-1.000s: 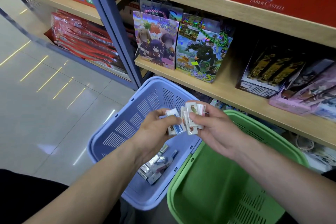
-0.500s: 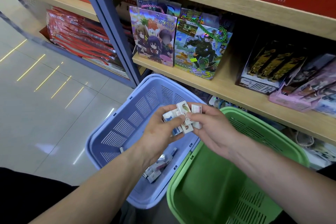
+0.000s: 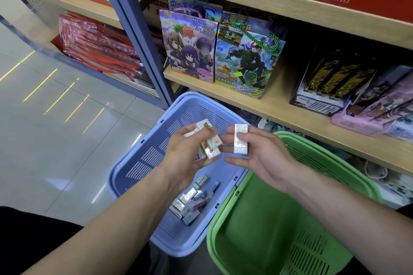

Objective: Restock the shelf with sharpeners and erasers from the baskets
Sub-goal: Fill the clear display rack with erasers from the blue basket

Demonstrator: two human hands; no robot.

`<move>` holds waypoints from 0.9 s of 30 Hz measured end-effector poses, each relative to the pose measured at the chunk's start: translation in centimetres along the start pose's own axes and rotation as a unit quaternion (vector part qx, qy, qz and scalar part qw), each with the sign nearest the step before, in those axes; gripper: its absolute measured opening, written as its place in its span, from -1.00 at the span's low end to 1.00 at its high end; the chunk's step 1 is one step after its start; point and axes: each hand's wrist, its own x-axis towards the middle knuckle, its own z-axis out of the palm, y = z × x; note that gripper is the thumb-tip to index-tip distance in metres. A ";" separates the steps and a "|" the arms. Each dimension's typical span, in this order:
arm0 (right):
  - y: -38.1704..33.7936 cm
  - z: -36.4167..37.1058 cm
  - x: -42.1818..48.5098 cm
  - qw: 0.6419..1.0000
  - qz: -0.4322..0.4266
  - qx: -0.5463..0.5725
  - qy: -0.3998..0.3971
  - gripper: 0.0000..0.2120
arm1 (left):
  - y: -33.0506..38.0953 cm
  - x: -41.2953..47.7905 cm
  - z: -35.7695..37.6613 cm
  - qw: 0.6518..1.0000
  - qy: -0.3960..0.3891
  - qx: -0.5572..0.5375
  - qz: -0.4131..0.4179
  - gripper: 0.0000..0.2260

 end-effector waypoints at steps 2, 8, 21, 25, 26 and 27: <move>-0.3 -0.3 -0.3 0.999 -0.013 -0.033 0.005 -0.77 | 0.4 -0.3 0.2 1.000 -0.019 0.010 0.013 -0.67; -1.3 -1.4 -1.6 0.997 -0.059 -0.026 0.035 -0.69 | 0.2 -1.8 1.6 0.994 -0.071 0.065 0.048 -0.68; -3.5 -5.9 -9.3 0.988 -0.131 0.050 0.059 -0.85 | -0.6 -4.6 8.0 0.975 -0.155 0.119 0.108 -0.74; -3.8 -7.8 -11.1 0.982 -0.152 0.005 0.112 -0.88 | -0.8 -5.7 10.3 0.962 -0.183 0.155 0.127 -0.75; -3.9 -8.3 -11.5 0.980 -0.153 0.000 0.124 -0.82 | -0.9 -5.9 10.8 0.958 -0.190 0.166 0.136 -0.75; -3.9 -8.8 -12.0 0.979 -0.156 0.000 0.131 -0.77 | -1.0 -6.1 11.2 0.954 -0.195 0.177 0.146 -0.75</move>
